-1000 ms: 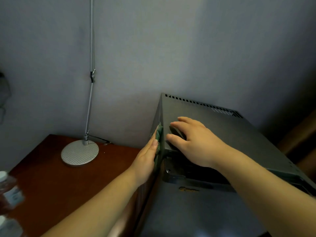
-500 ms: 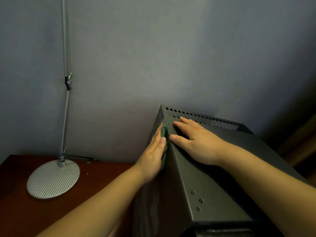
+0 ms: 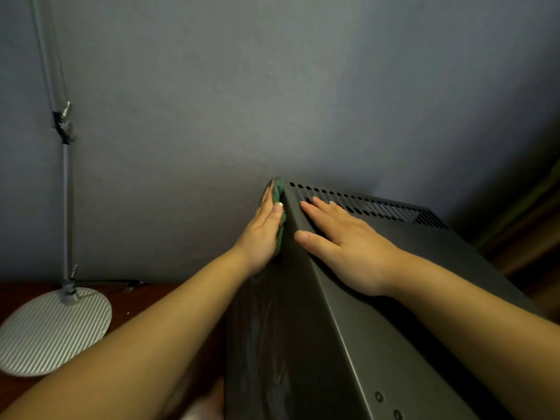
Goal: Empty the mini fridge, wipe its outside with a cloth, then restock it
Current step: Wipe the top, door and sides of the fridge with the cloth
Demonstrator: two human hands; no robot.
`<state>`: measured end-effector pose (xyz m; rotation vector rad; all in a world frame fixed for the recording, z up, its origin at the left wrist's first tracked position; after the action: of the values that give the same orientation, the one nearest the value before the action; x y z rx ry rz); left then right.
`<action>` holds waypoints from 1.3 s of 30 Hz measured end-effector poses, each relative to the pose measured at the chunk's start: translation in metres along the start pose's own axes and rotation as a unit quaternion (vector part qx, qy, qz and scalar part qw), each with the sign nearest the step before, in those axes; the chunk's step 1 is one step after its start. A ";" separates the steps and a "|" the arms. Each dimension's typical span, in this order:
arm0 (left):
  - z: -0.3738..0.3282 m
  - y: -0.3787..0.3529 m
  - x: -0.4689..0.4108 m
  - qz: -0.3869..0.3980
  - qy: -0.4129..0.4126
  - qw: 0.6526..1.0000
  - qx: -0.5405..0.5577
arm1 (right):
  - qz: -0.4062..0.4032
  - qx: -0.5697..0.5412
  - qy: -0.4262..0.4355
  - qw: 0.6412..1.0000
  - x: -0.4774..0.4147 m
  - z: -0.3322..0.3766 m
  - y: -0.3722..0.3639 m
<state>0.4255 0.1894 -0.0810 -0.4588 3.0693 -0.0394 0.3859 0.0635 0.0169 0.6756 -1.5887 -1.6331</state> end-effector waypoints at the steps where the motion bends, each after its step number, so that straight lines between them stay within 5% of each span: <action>1: 0.000 0.000 0.000 0.001 -0.001 1.000 -0.002 | -0.002 0.000 0.000 1.000 0.000 0.000 0.000; 15: 0.071 -0.012 0.048 0.029 0.065 0.994 -0.079 | -0.019 -0.020 -0.012 1.000 0.002 0.002 0.003; 23: 0.027 -0.011 0.041 0.042 0.002 0.997 -0.064 | -0.028 -0.033 -0.011 0.999 0.003 0.003 0.004; 34: 0.097 -0.001 0.028 0.001 0.089 0.994 -0.061 | -0.028 -0.032 -0.018 0.999 0.001 0.001 0.003; 39: 0.089 -0.014 0.042 0.009 0.053 0.999 -0.006 | -0.030 -0.032 -0.017 0.999 0.000 0.001 0.003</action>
<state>0.3927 0.1621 -0.1713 -0.4437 3.1781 -0.0472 0.3852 0.0641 0.0198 0.6712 -1.5471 -1.7403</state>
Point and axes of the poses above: each hand's wrist, its own x-axis away from the middle knuckle, its own y-axis out of the back of the hand, z = x × y, the point moved 10 cm from there along -x, towards the middle knuckle, and after that the axes turned 12 degrees about y, right-handed, at the moved point
